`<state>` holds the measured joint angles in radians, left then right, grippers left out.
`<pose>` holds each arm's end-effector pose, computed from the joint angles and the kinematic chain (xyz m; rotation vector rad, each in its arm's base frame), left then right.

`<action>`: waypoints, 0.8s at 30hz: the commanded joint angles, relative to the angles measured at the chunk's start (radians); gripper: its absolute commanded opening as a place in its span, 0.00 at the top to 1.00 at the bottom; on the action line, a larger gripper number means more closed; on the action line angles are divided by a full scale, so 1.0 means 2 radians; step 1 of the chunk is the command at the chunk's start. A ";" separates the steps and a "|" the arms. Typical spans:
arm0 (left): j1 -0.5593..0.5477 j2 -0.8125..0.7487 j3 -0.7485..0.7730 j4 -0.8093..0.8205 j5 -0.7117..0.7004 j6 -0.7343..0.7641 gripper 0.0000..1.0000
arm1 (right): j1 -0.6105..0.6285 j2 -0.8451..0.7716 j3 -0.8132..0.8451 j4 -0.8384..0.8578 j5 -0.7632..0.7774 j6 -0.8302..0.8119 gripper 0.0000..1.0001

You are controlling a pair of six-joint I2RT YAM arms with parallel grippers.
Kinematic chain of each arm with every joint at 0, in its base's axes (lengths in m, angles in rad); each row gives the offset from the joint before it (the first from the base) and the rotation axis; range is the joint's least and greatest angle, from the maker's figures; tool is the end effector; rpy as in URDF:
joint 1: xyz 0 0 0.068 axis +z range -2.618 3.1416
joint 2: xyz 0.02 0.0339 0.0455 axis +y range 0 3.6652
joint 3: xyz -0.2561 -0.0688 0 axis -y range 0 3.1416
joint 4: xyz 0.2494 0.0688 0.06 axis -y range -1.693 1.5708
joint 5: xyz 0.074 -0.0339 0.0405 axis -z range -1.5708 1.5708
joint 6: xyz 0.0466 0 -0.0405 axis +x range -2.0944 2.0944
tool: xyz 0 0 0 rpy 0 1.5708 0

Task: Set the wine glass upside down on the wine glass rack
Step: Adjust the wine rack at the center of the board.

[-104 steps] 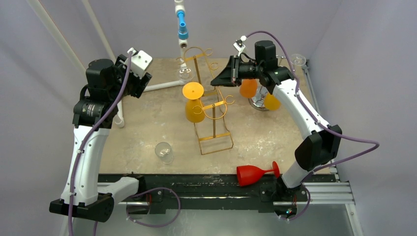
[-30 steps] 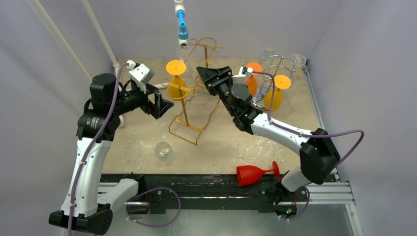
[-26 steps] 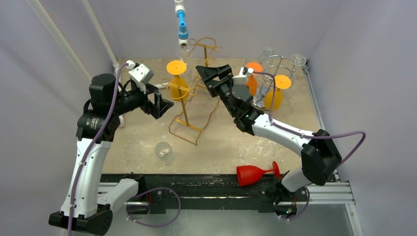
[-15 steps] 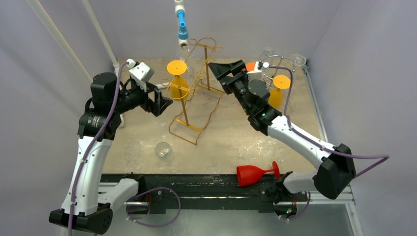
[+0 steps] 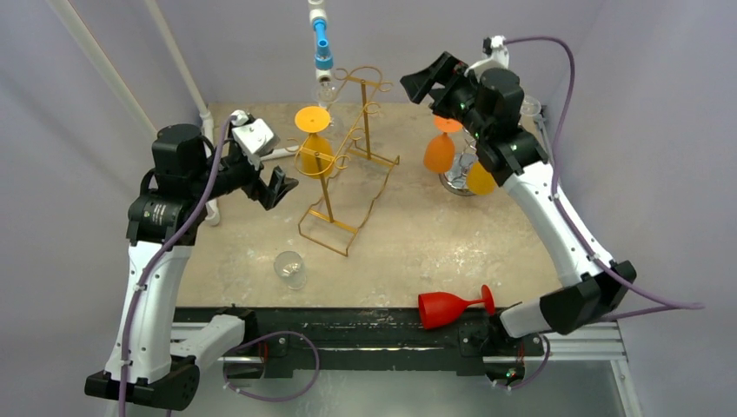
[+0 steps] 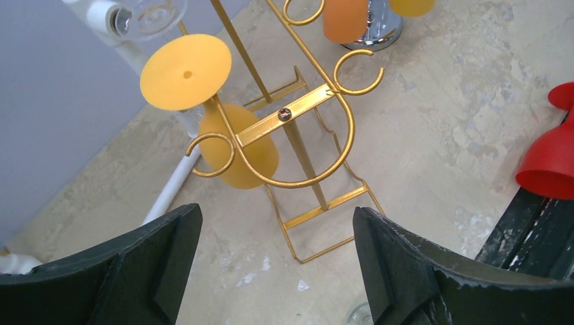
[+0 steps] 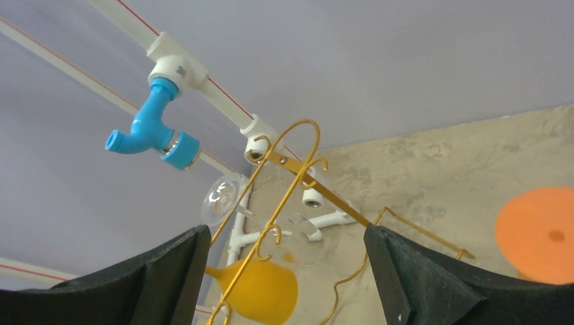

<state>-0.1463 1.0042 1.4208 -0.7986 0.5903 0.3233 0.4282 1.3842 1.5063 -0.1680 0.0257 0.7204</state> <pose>0.1851 -0.0535 0.4434 0.8098 1.7314 -0.4551 0.3036 0.1373 0.4496 0.2660 1.6658 0.8570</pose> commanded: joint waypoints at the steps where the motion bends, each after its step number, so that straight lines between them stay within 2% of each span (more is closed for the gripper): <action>1: -0.001 -0.003 0.032 -0.043 0.042 0.111 0.11 | -0.014 0.079 0.137 -0.081 -0.072 -0.104 0.07; 4: -0.002 -0.003 0.026 -0.031 0.075 0.120 0.13 | -0.015 0.166 0.240 -0.135 -0.114 -0.136 0.14; 8: -0.003 -0.008 0.007 0.010 0.117 0.112 0.16 | -0.015 0.241 0.349 -0.183 -0.128 -0.164 0.24; 14: -0.017 -0.001 -0.002 0.031 0.118 0.170 0.17 | -0.019 0.281 0.389 -0.171 -0.135 -0.169 0.26; 19: -0.043 -0.008 -0.026 0.059 0.084 0.217 0.17 | -0.026 0.302 0.402 -0.155 -0.156 -0.160 0.26; 24: -0.052 -0.011 -0.041 0.083 0.063 0.250 0.22 | -0.037 0.321 0.415 -0.135 -0.194 -0.139 0.27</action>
<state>-0.2386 0.9985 1.3571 -0.7242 0.7383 0.7223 0.3740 2.0251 2.2665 -0.5056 -0.2798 0.4221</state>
